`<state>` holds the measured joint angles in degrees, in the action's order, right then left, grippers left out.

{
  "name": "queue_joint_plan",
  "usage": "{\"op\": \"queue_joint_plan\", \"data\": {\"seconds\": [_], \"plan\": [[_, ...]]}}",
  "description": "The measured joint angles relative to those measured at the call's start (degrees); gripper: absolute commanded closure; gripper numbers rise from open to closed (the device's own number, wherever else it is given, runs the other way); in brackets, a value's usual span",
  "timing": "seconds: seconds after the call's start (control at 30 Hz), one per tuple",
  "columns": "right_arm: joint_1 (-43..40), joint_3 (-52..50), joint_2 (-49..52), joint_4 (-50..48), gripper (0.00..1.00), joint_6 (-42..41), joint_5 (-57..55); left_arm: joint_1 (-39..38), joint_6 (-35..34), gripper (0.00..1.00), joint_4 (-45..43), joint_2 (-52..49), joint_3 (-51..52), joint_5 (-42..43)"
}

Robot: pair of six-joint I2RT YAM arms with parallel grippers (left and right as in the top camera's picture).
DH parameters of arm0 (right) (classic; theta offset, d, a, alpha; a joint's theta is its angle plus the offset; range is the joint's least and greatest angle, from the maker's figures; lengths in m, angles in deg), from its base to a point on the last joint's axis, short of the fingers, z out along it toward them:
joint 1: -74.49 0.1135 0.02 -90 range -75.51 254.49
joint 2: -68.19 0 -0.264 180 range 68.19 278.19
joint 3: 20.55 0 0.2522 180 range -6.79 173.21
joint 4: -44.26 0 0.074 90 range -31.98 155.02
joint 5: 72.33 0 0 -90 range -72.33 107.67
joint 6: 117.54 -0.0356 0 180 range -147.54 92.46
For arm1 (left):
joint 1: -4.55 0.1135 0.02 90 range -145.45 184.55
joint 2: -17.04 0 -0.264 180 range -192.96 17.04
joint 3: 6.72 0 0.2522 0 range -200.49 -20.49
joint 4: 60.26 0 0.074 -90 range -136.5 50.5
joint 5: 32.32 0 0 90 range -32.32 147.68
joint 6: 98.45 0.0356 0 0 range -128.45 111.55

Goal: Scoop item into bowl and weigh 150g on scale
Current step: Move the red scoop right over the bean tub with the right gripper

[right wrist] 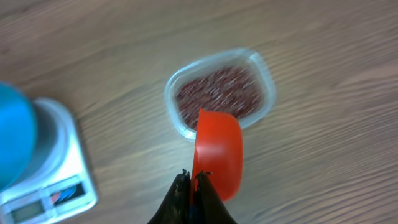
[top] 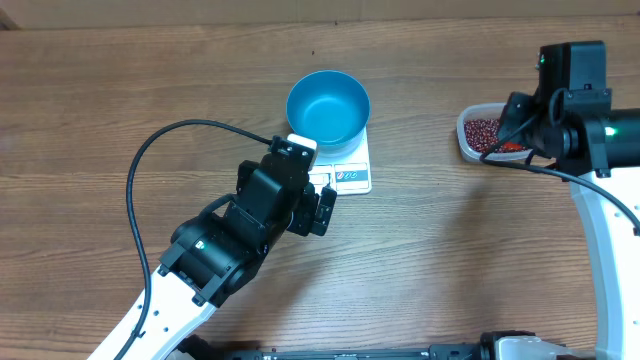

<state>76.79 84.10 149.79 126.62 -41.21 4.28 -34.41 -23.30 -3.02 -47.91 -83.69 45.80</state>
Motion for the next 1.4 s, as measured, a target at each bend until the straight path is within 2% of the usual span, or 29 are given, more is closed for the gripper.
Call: {"op": "queue_joint_plan", "data": {"seconds": [0.17, 0.33, 0.57, 0.97, 1.17, 1.4], "plan": [[0.0, 0.1, 0.0, -6.8, 0.96, 7.8, -5.0, 0.0, 0.0, 0.00, 0.0, 0.0, 0.0, 0.0], [-0.1, 0.1, 1.4, -9.1, 0.96, 13.6, -6.4, 0.0, 0.0, 0.00, 0.0, 0.0, 0.0, 0.0], [-5.3, 0.1, 8.2, -9.6, 0.96, 16.8, -6.0, 0.0, 0.0, 0.00, 0.0, 0.0, 0.0, 0.0], [-12.5, 0.0, 13.6, -10.4, 0.96, 22.7, 9.8, 0.0, 0.0, 0.00, 0.0, 0.0, 0.0, 0.0], [-12.5, -0.2, 14.5, -11.1, 0.96, 23.6, 12.1, 0.0, 0.0, 0.00, 0.0, 0.0, 0.0, 0.0], [-12.5, -0.6, 21.3, -11.0, 0.96, 24.0, 13.1, 0.0, 0.0, 0.01, 0.0, 0.0, 0.0, 0.0]]}}
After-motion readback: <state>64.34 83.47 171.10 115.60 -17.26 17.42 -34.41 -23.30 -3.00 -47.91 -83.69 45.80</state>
